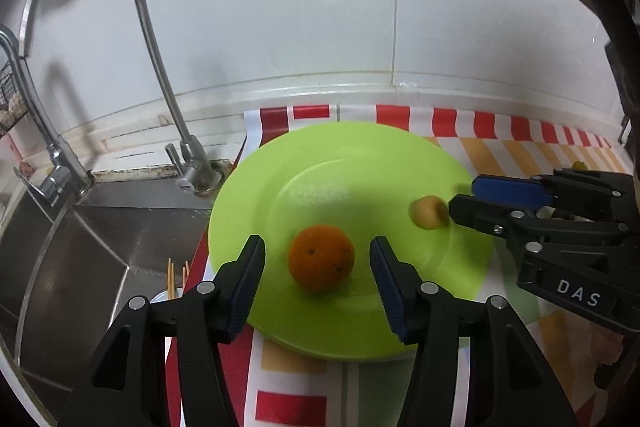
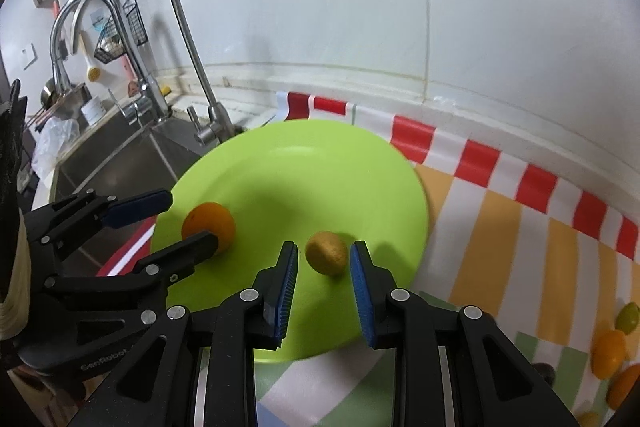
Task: Organize fruits
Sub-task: 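Carry both fruits onto the green plate and open both tools to release, then withdraw both open tools from the plate back over the remaining fruits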
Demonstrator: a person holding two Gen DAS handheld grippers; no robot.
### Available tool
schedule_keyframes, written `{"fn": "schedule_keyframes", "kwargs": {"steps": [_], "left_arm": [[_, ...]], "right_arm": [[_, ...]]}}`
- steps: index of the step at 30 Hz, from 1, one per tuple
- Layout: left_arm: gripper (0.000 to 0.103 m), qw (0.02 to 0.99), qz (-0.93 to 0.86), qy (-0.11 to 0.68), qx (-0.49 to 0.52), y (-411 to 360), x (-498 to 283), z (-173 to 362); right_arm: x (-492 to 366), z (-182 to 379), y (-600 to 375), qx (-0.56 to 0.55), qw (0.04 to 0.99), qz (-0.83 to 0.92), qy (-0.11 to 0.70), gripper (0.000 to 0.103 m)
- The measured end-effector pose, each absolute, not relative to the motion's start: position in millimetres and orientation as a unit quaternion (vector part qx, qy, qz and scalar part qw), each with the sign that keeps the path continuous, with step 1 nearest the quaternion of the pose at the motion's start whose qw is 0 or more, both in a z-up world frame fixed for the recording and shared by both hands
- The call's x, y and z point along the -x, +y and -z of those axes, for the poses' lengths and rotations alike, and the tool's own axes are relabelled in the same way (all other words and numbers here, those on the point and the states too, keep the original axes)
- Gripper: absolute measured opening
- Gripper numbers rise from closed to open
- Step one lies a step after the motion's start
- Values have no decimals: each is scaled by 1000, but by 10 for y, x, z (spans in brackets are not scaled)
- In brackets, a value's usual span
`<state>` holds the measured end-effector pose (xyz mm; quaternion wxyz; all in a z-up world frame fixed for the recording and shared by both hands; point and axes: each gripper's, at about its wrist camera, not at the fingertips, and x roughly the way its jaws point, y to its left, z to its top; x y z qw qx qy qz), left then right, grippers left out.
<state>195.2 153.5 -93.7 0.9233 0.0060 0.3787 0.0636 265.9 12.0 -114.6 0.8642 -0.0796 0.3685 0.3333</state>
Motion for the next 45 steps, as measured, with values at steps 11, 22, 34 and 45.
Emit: {"fn": "schedule_keyframes", "kwargs": {"steps": [11, 22, 34, 45], "left_arm": [[54, 945, -49, 324, 2, 1212, -1646, 431], [67, 960, -18, 280, -5, 800, -1316, 101], [80, 968, 35, 249, -26, 329, -1141, -75], [80, 963, 103, 240, -64, -138, -1206, -34]], "right_arm": [[-2289, 705, -333, 47, 891, -308, 331, 28], [-1838, 332, -885, 37, 923, -257, 285, 47], [-1471, 140, -1513, 23, 953, -167, 252, 57], [-1288, 226, -2010, 8, 962, -92, 258, 57]]}}
